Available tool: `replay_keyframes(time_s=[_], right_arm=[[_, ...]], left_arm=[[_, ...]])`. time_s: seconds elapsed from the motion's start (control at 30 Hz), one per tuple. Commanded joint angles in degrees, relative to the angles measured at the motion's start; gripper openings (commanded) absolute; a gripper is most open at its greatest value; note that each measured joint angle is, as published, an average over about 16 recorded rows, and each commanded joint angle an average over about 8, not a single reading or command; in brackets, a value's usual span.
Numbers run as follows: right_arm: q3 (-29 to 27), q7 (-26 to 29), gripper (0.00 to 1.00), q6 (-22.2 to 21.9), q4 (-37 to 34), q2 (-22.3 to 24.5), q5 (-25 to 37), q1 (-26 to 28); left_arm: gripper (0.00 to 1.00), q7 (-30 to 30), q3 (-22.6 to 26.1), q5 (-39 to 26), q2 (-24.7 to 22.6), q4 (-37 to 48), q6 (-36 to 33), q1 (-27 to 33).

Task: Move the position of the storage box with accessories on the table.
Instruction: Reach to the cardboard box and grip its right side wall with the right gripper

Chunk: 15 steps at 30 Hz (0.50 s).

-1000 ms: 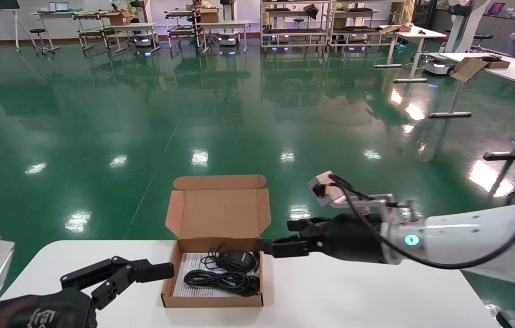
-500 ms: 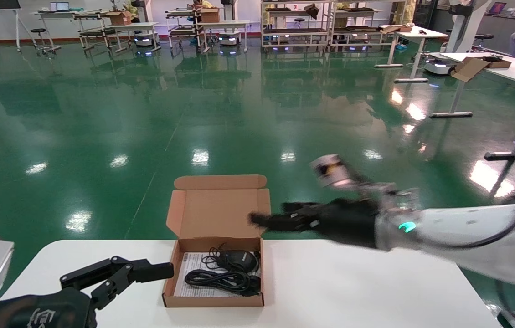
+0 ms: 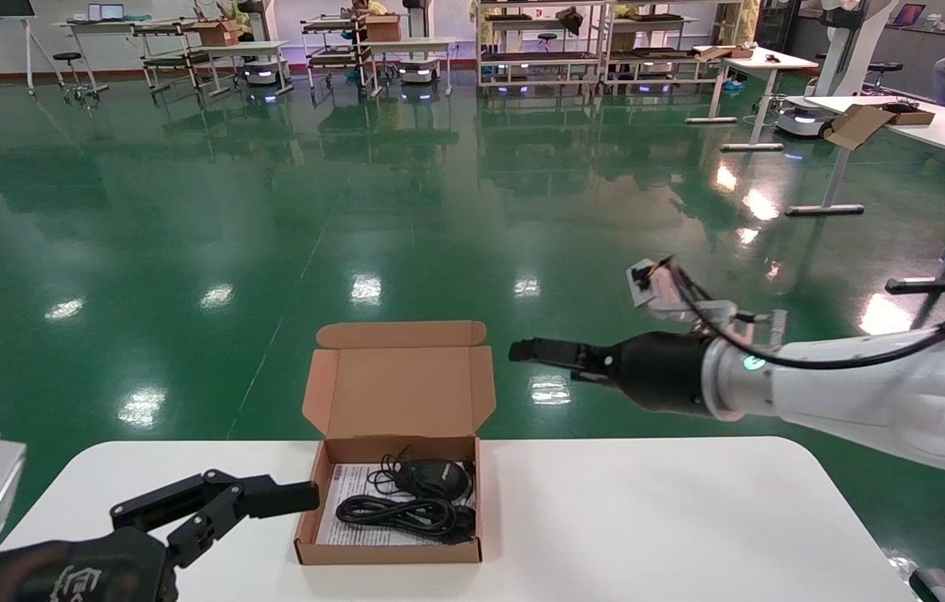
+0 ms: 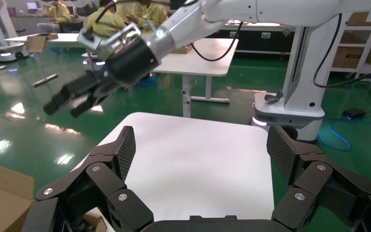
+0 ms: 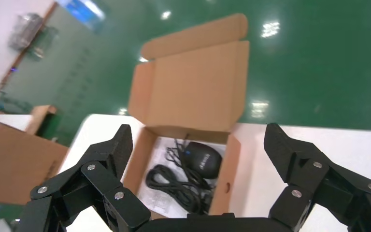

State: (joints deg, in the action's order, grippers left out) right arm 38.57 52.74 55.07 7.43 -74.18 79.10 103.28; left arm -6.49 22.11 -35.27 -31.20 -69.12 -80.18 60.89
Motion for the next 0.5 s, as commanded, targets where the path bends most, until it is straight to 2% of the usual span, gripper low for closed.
replay_keyframes(time_s=[0.03,0.2,0.5], right_arm=[[0.56,1.05,1.00,-1.20,-1.67,-1.56,0.85,0.49],[2.28,2.71,1.00,-3.49,-0.91,-3.73,2.53,-1.01],[7.31,8.63,1.00,-8.16,6.21,-4.29,4.30,-6.42]], left_arm=[[1.00,0.00,0.00,0.00,0.00,0.00,0.00,0.00],[1.00,0.00,0.00,0.00,0.00,0.00,0.00,0.00],[1.00,0.00,0.00,0.00,0.00,0.00,0.00,0.00]])
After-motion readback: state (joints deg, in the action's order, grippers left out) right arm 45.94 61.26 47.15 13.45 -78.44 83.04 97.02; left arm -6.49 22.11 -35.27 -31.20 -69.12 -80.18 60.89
